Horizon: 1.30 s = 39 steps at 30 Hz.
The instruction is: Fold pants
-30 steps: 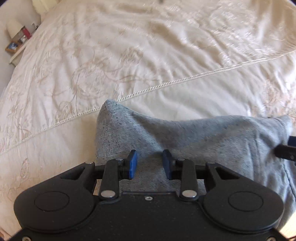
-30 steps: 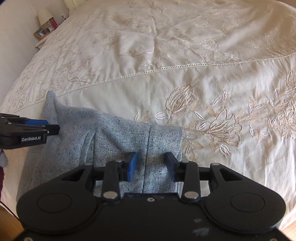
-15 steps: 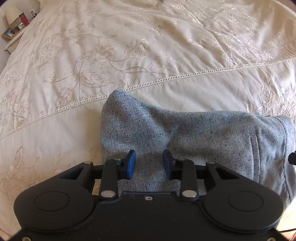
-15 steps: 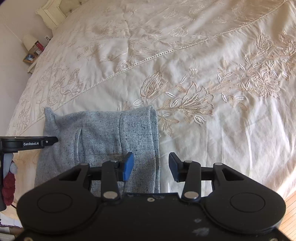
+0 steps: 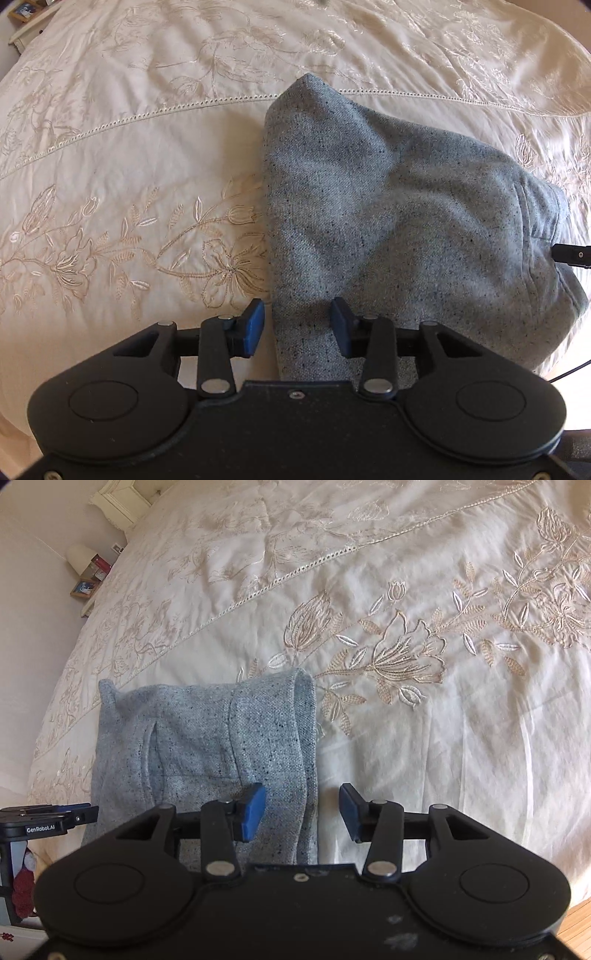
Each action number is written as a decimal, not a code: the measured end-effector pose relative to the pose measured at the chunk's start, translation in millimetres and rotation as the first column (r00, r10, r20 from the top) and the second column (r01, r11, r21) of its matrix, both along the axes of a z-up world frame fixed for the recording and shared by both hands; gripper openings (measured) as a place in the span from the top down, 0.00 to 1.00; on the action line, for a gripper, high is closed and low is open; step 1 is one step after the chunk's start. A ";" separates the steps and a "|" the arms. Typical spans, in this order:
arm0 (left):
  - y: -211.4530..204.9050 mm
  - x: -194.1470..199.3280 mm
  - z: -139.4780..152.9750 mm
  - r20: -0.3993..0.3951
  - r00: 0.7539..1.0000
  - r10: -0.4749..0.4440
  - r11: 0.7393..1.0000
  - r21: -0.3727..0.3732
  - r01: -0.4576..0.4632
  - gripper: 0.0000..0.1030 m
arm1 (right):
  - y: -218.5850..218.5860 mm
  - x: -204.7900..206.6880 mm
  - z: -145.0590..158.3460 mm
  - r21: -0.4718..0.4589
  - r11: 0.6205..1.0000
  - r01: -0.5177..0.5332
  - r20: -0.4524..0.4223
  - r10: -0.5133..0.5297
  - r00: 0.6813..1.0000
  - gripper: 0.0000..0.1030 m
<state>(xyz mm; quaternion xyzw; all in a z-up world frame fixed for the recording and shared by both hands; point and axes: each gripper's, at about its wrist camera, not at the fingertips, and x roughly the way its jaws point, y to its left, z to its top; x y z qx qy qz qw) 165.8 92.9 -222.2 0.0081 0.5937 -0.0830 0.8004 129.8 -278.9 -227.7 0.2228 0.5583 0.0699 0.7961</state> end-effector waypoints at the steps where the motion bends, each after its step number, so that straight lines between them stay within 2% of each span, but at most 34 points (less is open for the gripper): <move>1: 3.1 1.4 -0.1 0.000 1.000 0.016 1.000 -0.017 -0.016 0.49 | -0.5 1.2 -2.1 0.009 1.000 -0.005 0.002 0.005 1.000 0.53; 6: 17.1 6.8 -0.9 0.001 0.998 0.069 0.995 -0.076 -0.069 0.49 | -8.6 5.8 -12.3 0.081 0.997 0.006 -0.018 -0.004 1.000 0.52; 10: 18.6 7.5 -3.6 -0.006 0.999 0.049 0.994 -0.094 -0.049 0.45 | -12.5 8.2 -17.0 0.128 0.992 -0.007 -0.022 0.009 1.000 0.49; 12: 15.9 11.2 -10.8 -0.037 0.999 0.012 0.990 -0.139 -0.017 0.43 | -11.8 10.2 -21.0 0.173 0.985 -0.019 -0.029 0.025 0.999 0.48; 14: 11.6 16.1 -16.9 -0.062 0.998 -0.006 0.983 -0.185 -0.005 0.41 | -5.5 14.6 -25.4 0.177 0.983 -0.037 -0.030 0.043 0.999 0.44; 18: 10.6 27.5 -26.1 -0.088 0.995 0.035 0.974 -0.222 -0.054 0.36 | 3.0 22.5 -32.8 0.183 0.983 -0.025 -0.031 0.031 0.999 0.39; 20: 14.1 31.0 -28.4 -0.105 0.993 0.055 0.965 -0.251 -0.080 0.35 | 1.7 21.2 -32.7 0.191 0.981 -0.017 -0.030 0.023 0.999 0.39; 25: 21.1 24.8 -30.8 -0.097 0.995 0.038 0.955 -0.288 -0.065 0.30 | -11.5 4.8 -34.7 0.227 0.973 0.035 -0.026 -0.030 0.999 0.41; 26: 22.4 23.9 -32.4 -0.100 0.994 0.049 0.952 -0.297 -0.077 0.26 | -11.0 4.2 -36.1 0.230 0.972 0.047 -0.026 -0.042 0.999 0.41; 27: 20.6 25.9 -35.1 -0.108 0.992 0.058 0.946 -0.310 -0.089 0.16 | -7.4 5.7 -38.6 0.226 0.973 0.053 -0.022 -0.049 0.999 0.39; 29: 12.4 32.8 -39.8 -0.132 0.989 0.069 0.941 -0.322 -0.108 0.02 | 3.0 12.3 -41.5 0.215 0.975 0.047 -0.013 -0.045 0.999 0.37; 30: 4.8 37.1 -40.4 -0.143 0.988 0.061 0.943 -0.317 -0.104 0.03 | 7.1 17.0 -41.5 0.216 0.975 0.052 -0.024 -0.047 0.999 0.36; 31: -3.3 40.2 -38.5 -0.148 0.988 0.044 0.949 -0.304 -0.088 0.06 | 8.5 20.9 -40.5 0.229 0.972 0.054 -0.041 -0.046 0.998 0.42; 32: -9.0 40.7 -33.8 -0.133 0.991 0.027 0.953 -0.294 -0.066 0.25 | 9.8 24.4 -37.1 0.238 0.969 0.060 -0.060 -0.047 0.997 0.44; 33: -12.2 39.6 -28.1 -0.121 0.993 0.012 0.953 -0.299 -0.048 0.45 | 11.4 25.5 -30.6 0.230 0.972 0.056 -0.057 -0.044 0.997 0.58; 34: -13.1 37.7 -23.2 -0.120 0.993 0.008 0.946 -0.319 -0.046 0.56 | 14.2 24.9 -22.8 0.214 0.976 0.036 -0.040 -0.028 0.999 0.67; 36: -15.5 29.0 -9.6 -0.089 0.995 0.036 0.954 -0.294 -0.061 0.70 | 23.8 22.1 -3.0 0.148 0.989 -0.017 0.000 0.017 1.000 0.72; 39: -21.9 11.2 16.3 0.002 0.999 0.044 0.974 -0.221 -0.042 0.75 | 43.4 18.9 27.7 0.057 0.993 -0.107 0.070 0.102 0.992 0.73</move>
